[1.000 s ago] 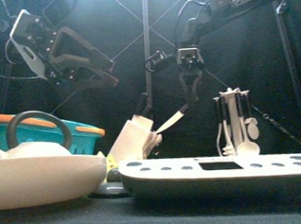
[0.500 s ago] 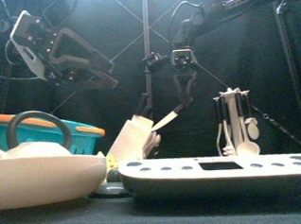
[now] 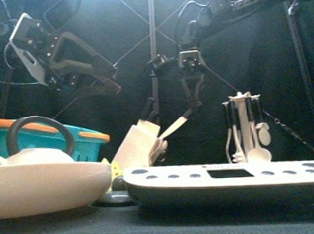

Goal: Place pairing knife back into knife holder

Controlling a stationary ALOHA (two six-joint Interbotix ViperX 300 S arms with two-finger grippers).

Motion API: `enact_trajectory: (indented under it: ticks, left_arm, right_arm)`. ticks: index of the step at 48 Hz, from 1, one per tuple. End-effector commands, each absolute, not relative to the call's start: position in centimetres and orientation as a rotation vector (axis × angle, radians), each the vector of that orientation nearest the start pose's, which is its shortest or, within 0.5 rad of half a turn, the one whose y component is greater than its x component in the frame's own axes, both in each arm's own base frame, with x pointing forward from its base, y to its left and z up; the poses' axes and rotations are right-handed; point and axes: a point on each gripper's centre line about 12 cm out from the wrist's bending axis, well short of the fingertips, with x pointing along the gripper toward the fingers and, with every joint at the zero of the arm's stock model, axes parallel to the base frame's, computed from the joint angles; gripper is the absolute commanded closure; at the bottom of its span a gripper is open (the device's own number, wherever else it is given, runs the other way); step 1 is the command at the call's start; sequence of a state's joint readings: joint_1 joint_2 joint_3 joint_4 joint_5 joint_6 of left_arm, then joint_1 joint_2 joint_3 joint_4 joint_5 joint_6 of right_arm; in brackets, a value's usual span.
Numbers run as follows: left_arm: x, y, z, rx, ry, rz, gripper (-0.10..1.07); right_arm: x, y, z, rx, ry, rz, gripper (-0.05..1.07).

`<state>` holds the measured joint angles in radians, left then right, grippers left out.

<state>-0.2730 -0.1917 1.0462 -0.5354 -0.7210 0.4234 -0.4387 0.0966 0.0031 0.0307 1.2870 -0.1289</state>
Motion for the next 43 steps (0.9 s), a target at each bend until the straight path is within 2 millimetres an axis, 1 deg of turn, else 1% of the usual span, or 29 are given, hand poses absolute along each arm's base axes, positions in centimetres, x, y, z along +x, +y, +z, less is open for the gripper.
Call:
enact_trajectory:
  ticks: [1, 10, 24, 32, 43]
  left_arm:
    - [30.8, -4.5, 19.0, 0.063, 0.177, 0.069, 0.04]
    - [30.8, -4.5, 19.0, 0.063, 0.177, 0.069, 0.04]
    - [30.8, -4.5, 18.9, 0.064, 0.180, 0.069, 0.04]
    - [30.7, -4.6, 18.8, 0.065, 0.181, 0.065, 0.04]
    - [30.8, -4.7, 18.9, 0.060, 0.180, 0.065, 0.04]
  right_arm:
    - [37.4, -17.2, 29.0, 0.209, 1.327, -0.264, 0.64]
    - [38.5, -17.6, 29.4, 0.199, 1.310, -0.262, 0.64]
    - [40.4, -18.4, 29.1, 0.190, 1.358, -0.243, 0.64]
    - [40.7, -18.9, 28.8, 0.173, 1.372, -0.260, 0.64]
    - [40.9, -18.7, 29.0, 0.167, 1.365, -0.256, 0.64]
